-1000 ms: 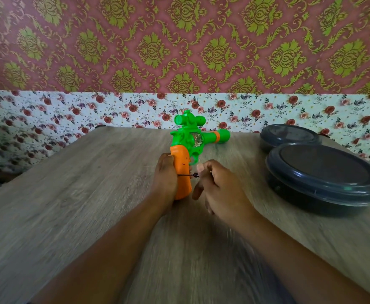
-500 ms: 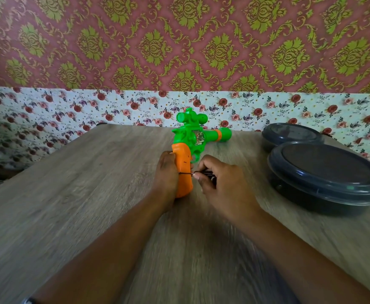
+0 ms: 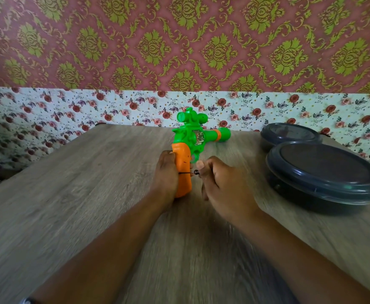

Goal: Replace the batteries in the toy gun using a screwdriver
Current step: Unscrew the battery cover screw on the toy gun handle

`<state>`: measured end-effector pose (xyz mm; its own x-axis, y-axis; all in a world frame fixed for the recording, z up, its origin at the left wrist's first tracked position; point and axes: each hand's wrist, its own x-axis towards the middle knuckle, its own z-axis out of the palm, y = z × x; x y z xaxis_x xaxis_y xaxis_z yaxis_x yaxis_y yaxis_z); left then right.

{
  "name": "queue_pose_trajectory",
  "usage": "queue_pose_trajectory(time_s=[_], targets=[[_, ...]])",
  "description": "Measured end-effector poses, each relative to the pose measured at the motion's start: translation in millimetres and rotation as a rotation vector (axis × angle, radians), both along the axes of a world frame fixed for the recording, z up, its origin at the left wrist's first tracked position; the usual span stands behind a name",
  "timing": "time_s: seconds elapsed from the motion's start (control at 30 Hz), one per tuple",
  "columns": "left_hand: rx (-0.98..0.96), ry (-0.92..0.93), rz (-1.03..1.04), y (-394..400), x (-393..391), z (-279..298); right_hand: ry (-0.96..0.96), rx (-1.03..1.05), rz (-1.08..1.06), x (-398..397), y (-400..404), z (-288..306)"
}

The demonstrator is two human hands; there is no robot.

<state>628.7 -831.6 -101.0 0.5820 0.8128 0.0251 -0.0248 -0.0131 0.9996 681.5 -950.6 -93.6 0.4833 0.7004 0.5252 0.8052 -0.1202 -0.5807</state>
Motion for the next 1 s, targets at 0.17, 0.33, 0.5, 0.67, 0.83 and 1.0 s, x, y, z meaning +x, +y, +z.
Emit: queue_pose_trajectory(time_s=[0.17, 0.33, 0.5, 0.67, 0.83, 1.0], targets=[[-0.002, 0.003, -0.002, 3.1, 2.8, -3.2, -0.112, 0.031, 0.061, 4.0, -0.8, 0.9], [0.017, -0.007, -0.001, 2.5, 1.9, -2.4, -0.055, 0.05, 0.117, 7.6, -1.7, 4.2], [0.057, 0.026, 0.022, 3.8, 1.3, -3.8, -0.035, 0.076, 0.166, 3.4, -0.6, 1.0], [-0.025, -0.013, -0.012, 4.1, 1.6, -2.6, -0.258, -0.038, 0.01, 4.1, -1.4, 0.2], [-0.041, -0.021, -0.034, 3.2, 2.6, -3.5, -0.289, -0.07, -0.042, 8.2, -3.0, -0.2], [-0.045, -0.004, -0.02, 4.0, 2.2, -3.2, -0.198, -0.036, 0.061, 9.8, -1.7, 2.0]])
